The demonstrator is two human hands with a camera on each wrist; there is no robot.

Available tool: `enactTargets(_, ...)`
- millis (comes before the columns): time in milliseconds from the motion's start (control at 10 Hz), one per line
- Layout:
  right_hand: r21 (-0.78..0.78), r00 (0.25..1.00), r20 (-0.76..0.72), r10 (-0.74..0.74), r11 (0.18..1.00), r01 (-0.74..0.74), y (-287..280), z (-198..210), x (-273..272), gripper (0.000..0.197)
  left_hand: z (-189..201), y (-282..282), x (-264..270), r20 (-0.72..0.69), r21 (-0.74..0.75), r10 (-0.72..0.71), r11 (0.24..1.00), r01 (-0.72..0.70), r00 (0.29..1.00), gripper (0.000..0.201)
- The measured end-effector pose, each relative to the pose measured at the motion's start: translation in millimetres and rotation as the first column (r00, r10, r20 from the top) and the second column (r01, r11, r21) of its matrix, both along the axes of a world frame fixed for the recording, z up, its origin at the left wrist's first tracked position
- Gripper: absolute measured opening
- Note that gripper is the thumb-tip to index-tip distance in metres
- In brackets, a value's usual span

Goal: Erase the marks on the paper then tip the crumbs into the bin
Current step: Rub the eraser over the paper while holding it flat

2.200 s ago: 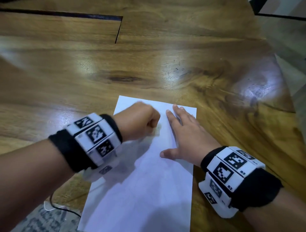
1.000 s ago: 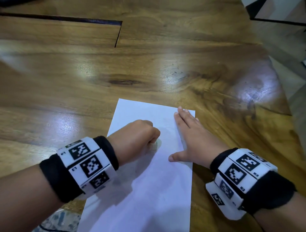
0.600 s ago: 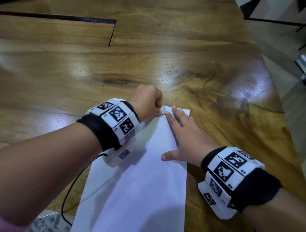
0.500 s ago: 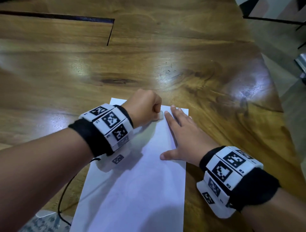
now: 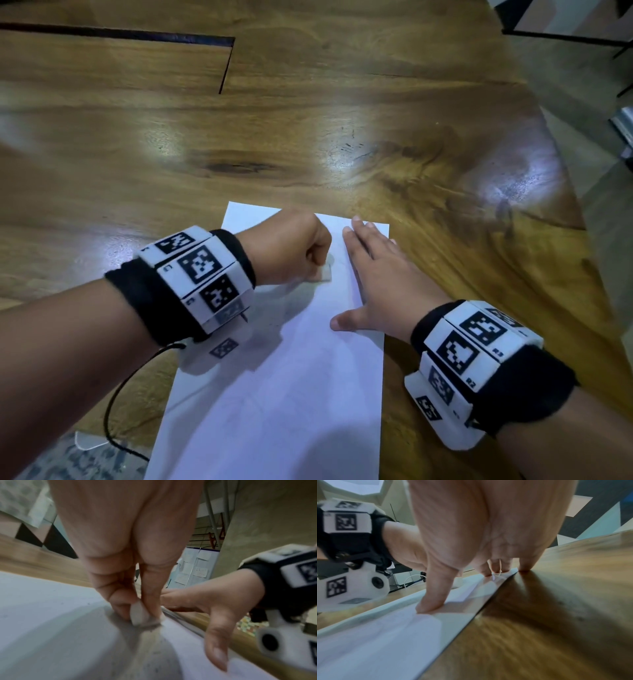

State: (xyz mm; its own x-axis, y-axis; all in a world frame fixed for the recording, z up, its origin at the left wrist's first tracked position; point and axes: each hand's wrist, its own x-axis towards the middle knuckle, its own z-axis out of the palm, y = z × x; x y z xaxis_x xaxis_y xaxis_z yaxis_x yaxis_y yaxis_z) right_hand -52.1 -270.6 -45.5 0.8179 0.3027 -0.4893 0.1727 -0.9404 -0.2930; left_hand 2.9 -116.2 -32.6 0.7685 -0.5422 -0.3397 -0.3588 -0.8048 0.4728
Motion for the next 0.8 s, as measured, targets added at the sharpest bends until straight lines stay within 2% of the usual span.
enactTargets(100, -0.003, 1.000, -0.006, 0.003, 1.000, -0.003, 0, 0, 0, 0.124, 4, -6, 10, 0.001, -0.007, 0.050, 0.999, -0.050, 0.999, 0.007)
enactTargets(200, -0.004, 1.000, -0.007, 0.003, 1.000, -0.003, 0, 0, 0, 0.124, 5, -17, 21, 0.132, -0.066, 0.175, 0.984, -0.167, 0.976, 0.004)
enactTargets(300, 0.002, 1.000, -0.009, -0.003, 1.000, 0.003, 0, 2, -1, 0.124, 2, -13, 8, 0.120, -0.062, 0.117, 0.992, -0.110, 0.986, 0.004)
enactTargets(400, 0.000, 1.000, -0.011, -0.006, 1.000, 0.006, 1, 2, -1, 0.123, 0, -1, -16, 0.005, 0.004, -0.058, 0.998, 0.058, 0.998, 0.005)
enactTargets(500, -0.002, 1.000, -0.016, -0.007, 1.000, 0.007, 1, 3, -1, 0.123, 4, -1, -9, -0.028, 0.008, -0.053, 0.999, 0.054, 0.998, 0.005)
enactTargets(600, -0.007, 1.000, -0.018, -0.001, 1.000, 0.001, 1, 3, -1, 0.123, 6, -14, 18, 0.110, -0.061, 0.118, 0.992, -0.112, 0.987, 0.004)
enactTargets(700, -0.008, 1.000, -0.016, 0.000, 1.000, 0.000, 1, 3, -1, 0.123, 2, -16, 18, 0.142, -0.062, 0.112, 0.993, -0.104, 0.984, 0.003)
enactTargets(800, -0.001, 1.000, -0.013, -0.005, 1.000, 0.005, 0, 3, -1, 0.123, -3, -2, -11, 0.039, -0.043, -0.034, 0.998, 0.036, 0.999, 0.013)
